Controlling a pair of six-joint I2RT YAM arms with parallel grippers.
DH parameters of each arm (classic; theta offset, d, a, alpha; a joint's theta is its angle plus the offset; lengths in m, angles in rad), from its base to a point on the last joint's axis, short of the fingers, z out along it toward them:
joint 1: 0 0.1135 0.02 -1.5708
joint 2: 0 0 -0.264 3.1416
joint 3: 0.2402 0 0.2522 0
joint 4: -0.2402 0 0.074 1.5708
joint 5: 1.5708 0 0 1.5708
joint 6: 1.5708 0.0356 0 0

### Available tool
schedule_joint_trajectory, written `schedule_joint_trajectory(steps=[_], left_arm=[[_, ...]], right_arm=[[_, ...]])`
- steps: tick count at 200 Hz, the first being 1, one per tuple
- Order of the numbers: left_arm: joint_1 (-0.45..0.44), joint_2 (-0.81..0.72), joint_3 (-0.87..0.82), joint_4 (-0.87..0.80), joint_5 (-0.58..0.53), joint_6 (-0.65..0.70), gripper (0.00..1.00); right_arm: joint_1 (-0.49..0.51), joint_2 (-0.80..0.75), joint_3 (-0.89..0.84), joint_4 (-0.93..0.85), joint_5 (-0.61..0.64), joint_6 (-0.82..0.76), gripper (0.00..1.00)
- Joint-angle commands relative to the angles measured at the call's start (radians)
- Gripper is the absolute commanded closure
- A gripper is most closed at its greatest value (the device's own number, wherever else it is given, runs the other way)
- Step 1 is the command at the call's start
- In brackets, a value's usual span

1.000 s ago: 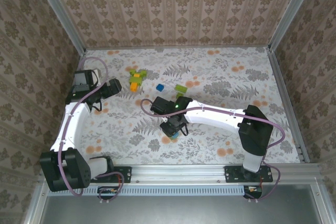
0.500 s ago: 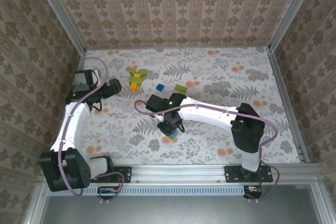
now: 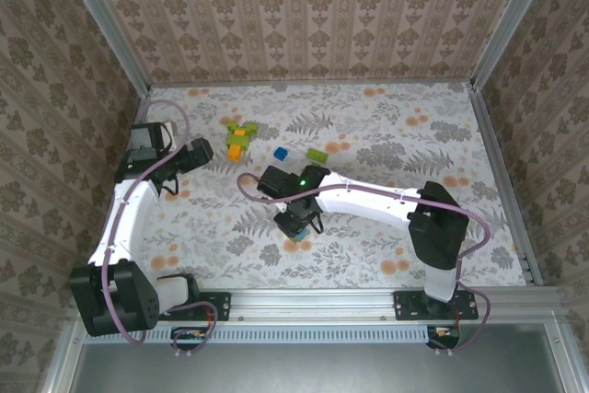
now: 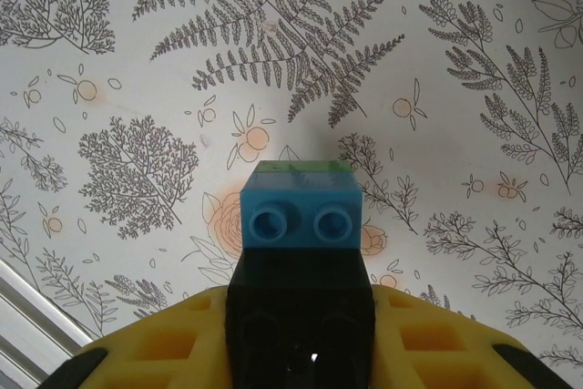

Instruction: Assemble a carrot with lego

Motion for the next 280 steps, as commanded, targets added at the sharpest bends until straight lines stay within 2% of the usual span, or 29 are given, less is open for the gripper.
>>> schedule_joint_trajectory(steps=[1,17,60,87,123,146,192,211,239,252,261,280], left_arm=[[-0.007,-0.007,0.002,0.0,0.001,0.014,0.0],[-0.008,-0.005,0.002,0.0,0.001,0.014,0.0],[-0.009,-0.005,0.002,-0.001,0.001,0.015,0.0],[-0.009,-0.004,0.002,-0.001,0.001,0.014,0.0],[-0.009,-0.005,0.001,0.0,0.001,0.014,0.0],[-0.009,-0.005,0.002,0.001,0.002,0.014,0.0],[-0.011,-0.008,0.002,0.0,0.001,0.014,0.0],[-0.01,-0.01,0.001,-0.003,-0.007,0.016,0.0],[-0.011,-0.007,0.003,-0.002,-0.009,0.016,0.0],[-0.011,-0.003,0.004,-0.001,-0.01,0.016,0.0],[-0.011,-0.002,0.006,-0.001,-0.01,0.017,0.0],[-0.011,-0.003,0.006,-0.003,-0.012,0.017,0.0]], right_arm=[[-0.004,0.004,-0.043,0.025,-0.013,0.026,0.63],[-0.004,-0.002,-0.046,0.023,-0.01,0.027,0.58],[-0.005,-0.043,-0.019,0.005,0.012,0.012,0.34],[-0.022,-0.078,0.032,-0.03,0.04,-0.012,0.27],[-0.095,-0.114,0.117,-0.055,0.067,-0.043,0.25],[-0.196,-0.076,0.198,-0.067,0.063,-0.097,0.24],[-0.43,0.236,0.459,-0.07,0.079,-0.271,0.24],[-0.493,0.35,0.544,-0.028,0.009,-0.286,0.25],[-0.52,0.439,0.608,0.019,-0.067,-0.305,0.26],[-0.51,0.448,0.595,0.053,-0.093,-0.369,0.25],[-0.504,0.455,0.588,0.077,-0.082,-0.397,0.24],[-0.507,0.512,0.663,0.015,-0.073,-0.405,0.24]])
